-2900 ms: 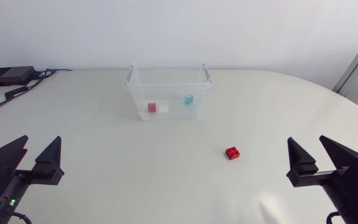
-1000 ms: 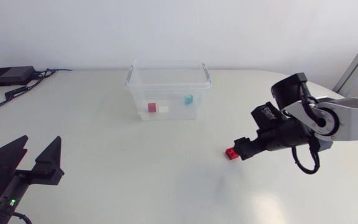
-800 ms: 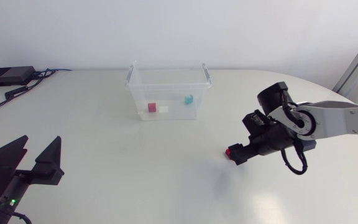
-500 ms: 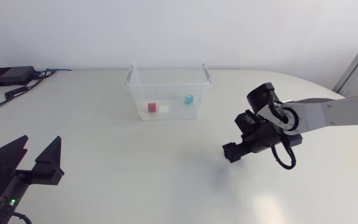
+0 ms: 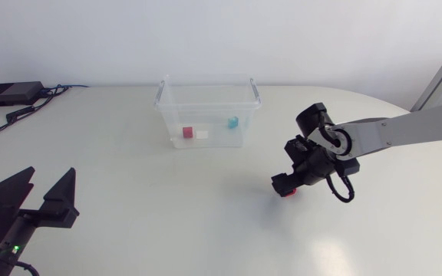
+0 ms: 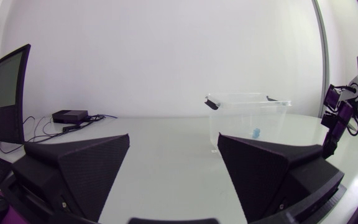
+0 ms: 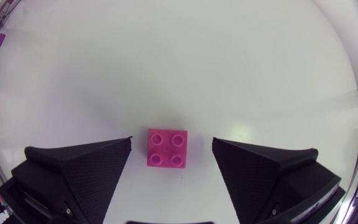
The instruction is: Place the duplo bricks in the container
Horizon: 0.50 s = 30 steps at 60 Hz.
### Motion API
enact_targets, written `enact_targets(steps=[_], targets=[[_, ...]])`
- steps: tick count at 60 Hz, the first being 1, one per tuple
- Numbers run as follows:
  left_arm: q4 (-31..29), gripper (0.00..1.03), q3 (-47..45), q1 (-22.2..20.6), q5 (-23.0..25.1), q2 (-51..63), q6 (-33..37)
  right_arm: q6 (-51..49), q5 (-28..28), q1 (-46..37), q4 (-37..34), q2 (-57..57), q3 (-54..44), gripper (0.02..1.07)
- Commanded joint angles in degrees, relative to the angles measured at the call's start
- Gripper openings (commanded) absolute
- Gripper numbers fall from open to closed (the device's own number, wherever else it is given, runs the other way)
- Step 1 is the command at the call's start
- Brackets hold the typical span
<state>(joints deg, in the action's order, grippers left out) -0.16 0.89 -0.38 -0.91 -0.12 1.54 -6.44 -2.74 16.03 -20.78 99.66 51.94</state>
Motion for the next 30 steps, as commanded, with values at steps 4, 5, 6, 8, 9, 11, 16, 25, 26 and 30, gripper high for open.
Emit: enact_targets(steps=[4,5,6,8,9,11,16,25,26,30], targets=[[-0.1,0.99,-0.8,0.4,-0.3,-0.7,0.6,0.9,0.9,0.3,-0.1,2.3,1.2,0.82],[-0.1,0.99,-0.8,0.4,-0.3,-0.7,0.6,0.9,0.9,0.4,-0.1,2.4,1.2,0.81],[-0.1,0.99,-0.8,0.4,-0.3,-0.7,0.6,1.0,0.9,0.4,-0.1,2.5,1.2,0.8],[-0.1,0.99,-0.8,0.4,-0.3,-0.7,0.6,1.3,1.0,0.3,-0.1,2.7,1.4,0.78],[-0.1,0.99,-0.8,0.4,-0.3,-0.7,0.6,1.3,1.0,0.3,-0.1,2.8,1.5,0.77],[-0.1,0.99,-0.8,0.4,-0.3,-0.7,0.6,1.6,1.1,0.3,-0.3,3.0,1.6,0.74],[-0.1,0.99,-0.8,0.4,-0.3,-0.7,0.6,2.1,1.1,0.1,-0.2,3.2,1.6,0.62],[-0.1,0.99,-0.8,0.4,-0.3,-0.7,0.6,2.7,1.0,-0.1,0.6,2.6,1.2,0.39],[-0.1,0.99,-0.8,0.4,-0.3,-0.7,0.6,2.7,1.0,0.0,0.5,2.6,1.3,0.38],[-0.1,0.99,-0.8,0.4,-0.3,-0.7,0.6,2.9,1.0,0.1,0.4,2.6,1.3,0.3]])
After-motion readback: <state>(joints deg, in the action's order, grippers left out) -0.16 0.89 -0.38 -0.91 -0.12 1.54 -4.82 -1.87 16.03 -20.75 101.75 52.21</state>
